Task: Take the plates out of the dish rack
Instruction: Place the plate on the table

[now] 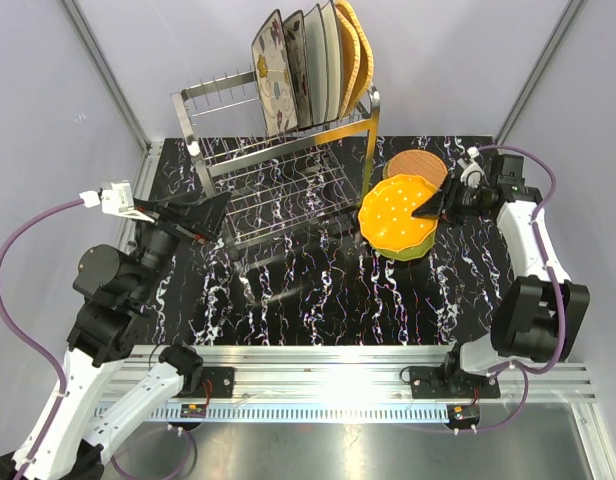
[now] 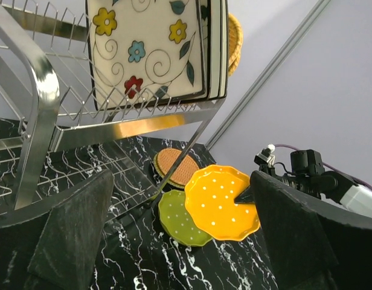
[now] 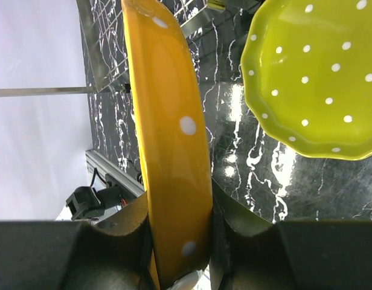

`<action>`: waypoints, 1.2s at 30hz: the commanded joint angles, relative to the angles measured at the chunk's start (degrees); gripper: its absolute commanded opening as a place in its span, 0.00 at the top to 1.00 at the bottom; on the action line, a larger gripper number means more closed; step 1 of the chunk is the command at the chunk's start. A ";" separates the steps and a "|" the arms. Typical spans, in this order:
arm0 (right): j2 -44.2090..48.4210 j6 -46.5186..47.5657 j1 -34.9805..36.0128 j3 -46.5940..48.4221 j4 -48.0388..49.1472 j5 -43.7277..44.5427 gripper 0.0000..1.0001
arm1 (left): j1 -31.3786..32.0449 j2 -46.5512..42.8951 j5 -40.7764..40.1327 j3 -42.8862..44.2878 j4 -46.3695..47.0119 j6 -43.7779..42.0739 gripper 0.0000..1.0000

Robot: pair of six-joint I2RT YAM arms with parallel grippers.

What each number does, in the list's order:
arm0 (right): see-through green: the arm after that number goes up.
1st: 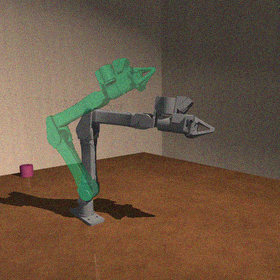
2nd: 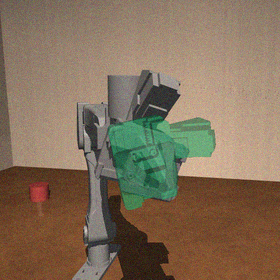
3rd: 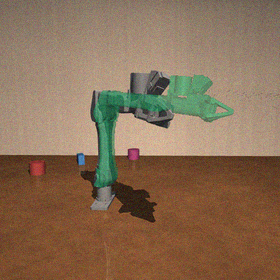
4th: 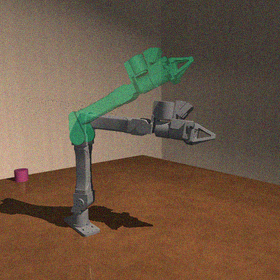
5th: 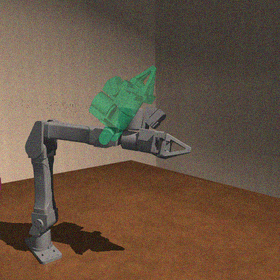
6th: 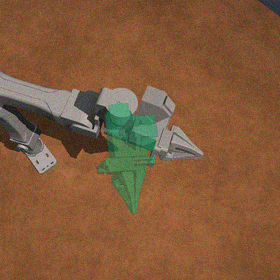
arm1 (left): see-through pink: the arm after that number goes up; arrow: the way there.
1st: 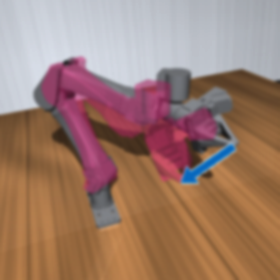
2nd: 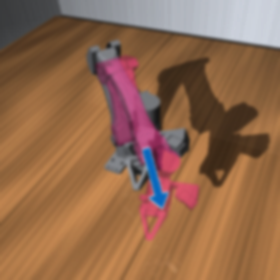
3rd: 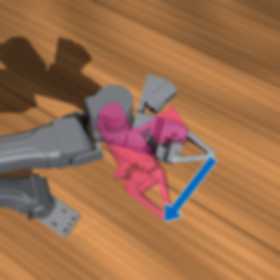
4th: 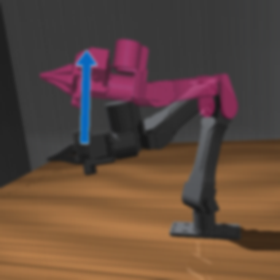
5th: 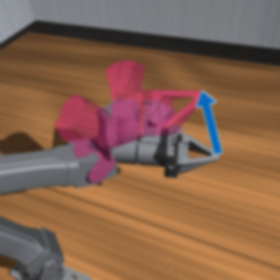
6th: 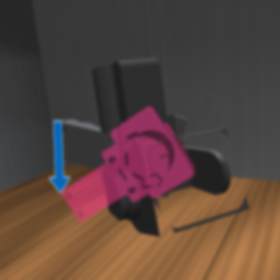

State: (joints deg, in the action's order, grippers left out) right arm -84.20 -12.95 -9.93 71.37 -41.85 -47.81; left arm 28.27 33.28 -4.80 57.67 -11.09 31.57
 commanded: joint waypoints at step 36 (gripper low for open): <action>-17.66 10.48 -2.55 10.01 7.31 -11.08 1.00 | 0.12 4.87 -0.12 -0.28 5.38 1.30 0.01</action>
State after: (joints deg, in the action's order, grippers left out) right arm -102.65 -1.78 -12.16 78.02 -37.21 -53.47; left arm 28.27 37.36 -4.95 55.29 -9.32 33.06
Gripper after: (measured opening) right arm 0.340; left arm 0.985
